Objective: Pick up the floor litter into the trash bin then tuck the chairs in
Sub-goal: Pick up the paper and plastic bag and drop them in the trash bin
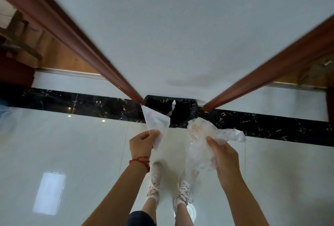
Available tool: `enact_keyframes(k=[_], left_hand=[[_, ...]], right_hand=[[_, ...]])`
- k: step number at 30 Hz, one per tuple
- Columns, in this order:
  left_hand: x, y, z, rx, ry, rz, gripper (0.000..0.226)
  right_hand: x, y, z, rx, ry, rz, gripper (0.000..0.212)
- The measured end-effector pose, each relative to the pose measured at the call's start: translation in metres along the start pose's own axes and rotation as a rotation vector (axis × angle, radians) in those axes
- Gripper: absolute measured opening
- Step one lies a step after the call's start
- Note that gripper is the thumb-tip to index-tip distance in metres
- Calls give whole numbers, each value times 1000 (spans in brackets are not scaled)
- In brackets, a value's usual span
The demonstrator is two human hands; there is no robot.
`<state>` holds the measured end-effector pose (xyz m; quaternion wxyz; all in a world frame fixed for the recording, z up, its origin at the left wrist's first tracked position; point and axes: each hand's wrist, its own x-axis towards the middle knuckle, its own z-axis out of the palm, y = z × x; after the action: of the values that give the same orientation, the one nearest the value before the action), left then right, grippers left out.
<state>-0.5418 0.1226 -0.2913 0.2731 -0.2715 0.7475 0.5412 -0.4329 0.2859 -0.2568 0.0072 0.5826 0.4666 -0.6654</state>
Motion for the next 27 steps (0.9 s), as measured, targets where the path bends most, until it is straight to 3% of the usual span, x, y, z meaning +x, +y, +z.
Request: enact_keyframes(k=[10, 14, 18, 22, 25, 27], left_hand=[[42, 4, 44, -55, 23, -67, 16], [58, 10, 58, -85, -4, -107, 27], [69, 13, 64, -179, -65, -153, 9], [73, 13, 55, -19, -101, -21, 8], [69, 11, 45, 250, -108, 157, 32], [67, 9, 37, 424, -108, 317, 36]], right_hand=[[26, 18, -5, 65, 56, 36, 14], [36, 16, -6, 64, 67, 21, 19], [45, 14, -3, 36, 71, 13, 22], [48, 12, 2, 32, 47, 3, 17], [50, 14, 8, 13, 39, 5, 17], [52, 14, 13, -2, 40, 7, 11]])
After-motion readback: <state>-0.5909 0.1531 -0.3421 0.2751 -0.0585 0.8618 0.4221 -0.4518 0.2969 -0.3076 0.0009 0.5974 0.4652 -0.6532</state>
